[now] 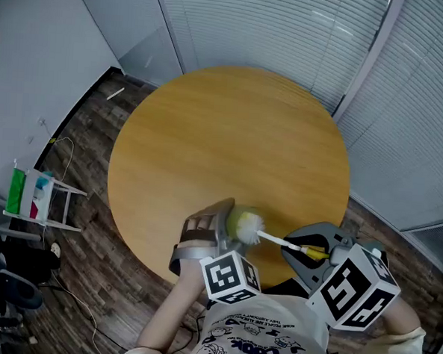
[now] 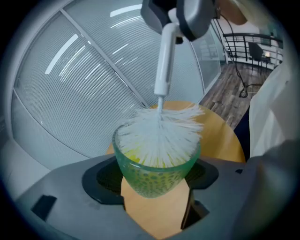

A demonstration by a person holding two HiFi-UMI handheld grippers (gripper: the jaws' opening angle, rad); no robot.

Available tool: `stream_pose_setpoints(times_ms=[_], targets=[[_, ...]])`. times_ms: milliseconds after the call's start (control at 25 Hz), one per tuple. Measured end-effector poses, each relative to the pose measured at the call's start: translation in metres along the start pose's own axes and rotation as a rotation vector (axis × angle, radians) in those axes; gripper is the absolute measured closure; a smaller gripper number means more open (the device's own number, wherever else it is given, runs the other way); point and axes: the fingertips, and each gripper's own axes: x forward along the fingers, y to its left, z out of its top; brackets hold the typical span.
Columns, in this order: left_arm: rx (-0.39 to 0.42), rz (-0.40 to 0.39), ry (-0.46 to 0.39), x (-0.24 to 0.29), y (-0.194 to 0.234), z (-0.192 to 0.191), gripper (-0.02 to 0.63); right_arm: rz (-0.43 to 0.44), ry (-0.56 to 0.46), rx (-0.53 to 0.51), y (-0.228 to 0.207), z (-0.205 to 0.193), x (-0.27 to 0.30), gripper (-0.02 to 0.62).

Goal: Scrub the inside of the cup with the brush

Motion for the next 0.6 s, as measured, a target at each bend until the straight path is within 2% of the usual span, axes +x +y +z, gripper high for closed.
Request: stream_pose_setpoints(times_ms=[240,600], targets=[[0.026,0.01,0.003,-0.001,-0.005,0.0,0.224,0.047,0.021,-0.019,-0.003,-0.001,0.002,0.549],[0.067,0.014,-0.031,0.0,-0.009,0.007,0.224,0.141,0.018,0.072,-0.018,-0.008,0.001,0.549]])
